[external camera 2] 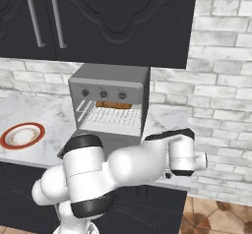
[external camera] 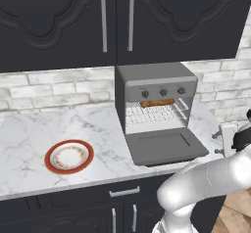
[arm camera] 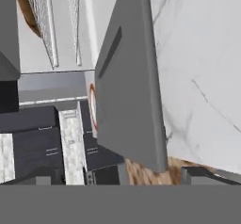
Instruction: Pull the toaster oven rack outwards. Pick up the baguette from the plate and place it on the toaster oven rack. Close the toaster oven door fully and set the temperature to the lowest setting.
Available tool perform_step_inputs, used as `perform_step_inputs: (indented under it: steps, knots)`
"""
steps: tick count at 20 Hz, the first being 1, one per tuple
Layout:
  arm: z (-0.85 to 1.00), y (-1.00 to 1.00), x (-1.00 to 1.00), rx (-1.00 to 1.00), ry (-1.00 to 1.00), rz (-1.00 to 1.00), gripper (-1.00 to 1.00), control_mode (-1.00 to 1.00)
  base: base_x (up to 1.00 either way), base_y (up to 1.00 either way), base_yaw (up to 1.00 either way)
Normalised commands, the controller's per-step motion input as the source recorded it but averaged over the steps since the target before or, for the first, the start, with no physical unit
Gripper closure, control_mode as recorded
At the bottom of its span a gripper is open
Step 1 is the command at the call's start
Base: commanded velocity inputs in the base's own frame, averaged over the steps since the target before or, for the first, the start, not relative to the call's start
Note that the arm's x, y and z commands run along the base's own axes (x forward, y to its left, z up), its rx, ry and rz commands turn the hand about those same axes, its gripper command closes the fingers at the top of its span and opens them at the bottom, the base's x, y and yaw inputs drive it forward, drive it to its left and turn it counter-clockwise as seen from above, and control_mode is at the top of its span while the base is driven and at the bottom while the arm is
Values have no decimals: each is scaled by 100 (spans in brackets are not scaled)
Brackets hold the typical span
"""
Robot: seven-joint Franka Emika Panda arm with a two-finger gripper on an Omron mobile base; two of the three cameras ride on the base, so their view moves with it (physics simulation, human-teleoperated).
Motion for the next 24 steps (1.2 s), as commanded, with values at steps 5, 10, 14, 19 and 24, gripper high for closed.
perform_step_inputs:
  steps: [5,10,14,19,24]
  knots:
    - [-7,40,-10,0,-25,0,-100,-100,0,0,0]
    - [-15,48,0,0,-17,0,-100,-100,0,0,0]
    - [-6,22,0,0,-9,-4,-100,-100,0,0,0]
    - [-6,9,-1,0,-4,-15,-100,-100,0,0,0]
    - [-23,0,-17,0,-1,-13,-100,-100,0,0,0]
